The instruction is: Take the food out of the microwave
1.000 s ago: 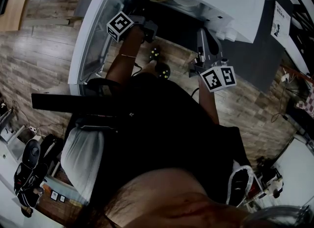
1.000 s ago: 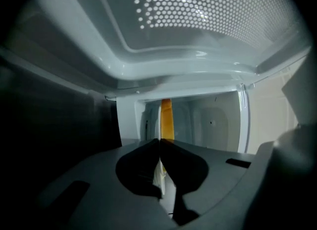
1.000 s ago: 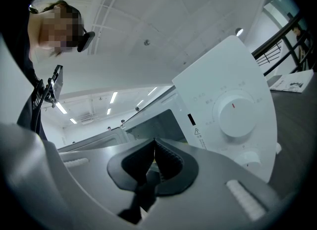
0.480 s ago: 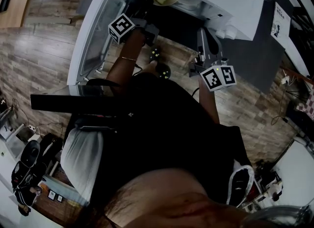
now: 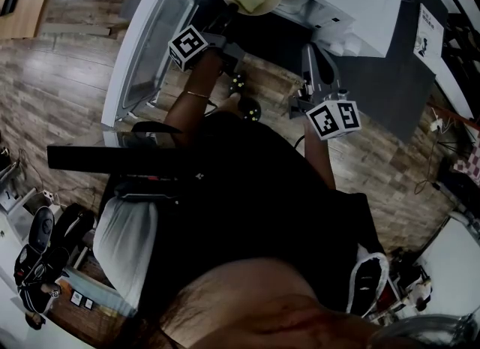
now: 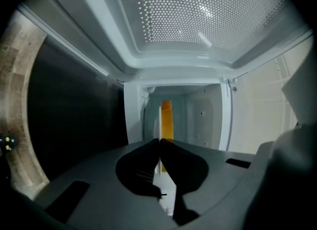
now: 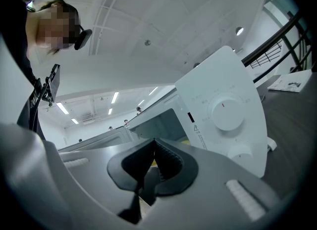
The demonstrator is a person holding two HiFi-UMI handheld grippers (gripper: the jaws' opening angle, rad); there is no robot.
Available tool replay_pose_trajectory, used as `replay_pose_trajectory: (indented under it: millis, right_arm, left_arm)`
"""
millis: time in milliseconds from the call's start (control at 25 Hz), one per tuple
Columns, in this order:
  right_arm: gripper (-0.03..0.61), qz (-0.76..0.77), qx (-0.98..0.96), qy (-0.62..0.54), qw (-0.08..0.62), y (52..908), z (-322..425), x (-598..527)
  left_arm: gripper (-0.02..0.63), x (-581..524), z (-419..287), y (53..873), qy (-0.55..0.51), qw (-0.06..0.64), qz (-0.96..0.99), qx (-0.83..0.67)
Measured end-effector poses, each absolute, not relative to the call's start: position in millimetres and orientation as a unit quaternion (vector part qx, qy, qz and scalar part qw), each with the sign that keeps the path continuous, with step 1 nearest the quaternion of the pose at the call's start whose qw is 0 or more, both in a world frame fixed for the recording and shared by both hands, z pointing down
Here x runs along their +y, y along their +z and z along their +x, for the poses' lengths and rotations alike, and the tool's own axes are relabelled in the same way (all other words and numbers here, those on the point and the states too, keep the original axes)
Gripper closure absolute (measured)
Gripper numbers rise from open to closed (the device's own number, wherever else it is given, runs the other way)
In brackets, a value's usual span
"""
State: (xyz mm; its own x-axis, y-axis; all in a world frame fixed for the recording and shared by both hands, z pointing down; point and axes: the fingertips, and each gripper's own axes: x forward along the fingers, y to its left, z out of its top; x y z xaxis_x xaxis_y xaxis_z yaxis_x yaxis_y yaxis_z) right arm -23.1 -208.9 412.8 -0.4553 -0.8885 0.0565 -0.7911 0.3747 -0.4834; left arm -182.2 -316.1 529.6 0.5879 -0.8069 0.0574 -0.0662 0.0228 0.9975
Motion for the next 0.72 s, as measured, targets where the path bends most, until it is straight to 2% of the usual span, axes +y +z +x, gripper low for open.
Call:
replay_pose_trajectory:
  millis: [720]
  right_arm:
    - [0.578,-0.507,0.826,-0.218,0.119,398.9,-22.3,-179.0]
  left_arm:
    - [0.601,-272.3,-182.0,504.0,-0.305,0.614,0.646,-0.336]
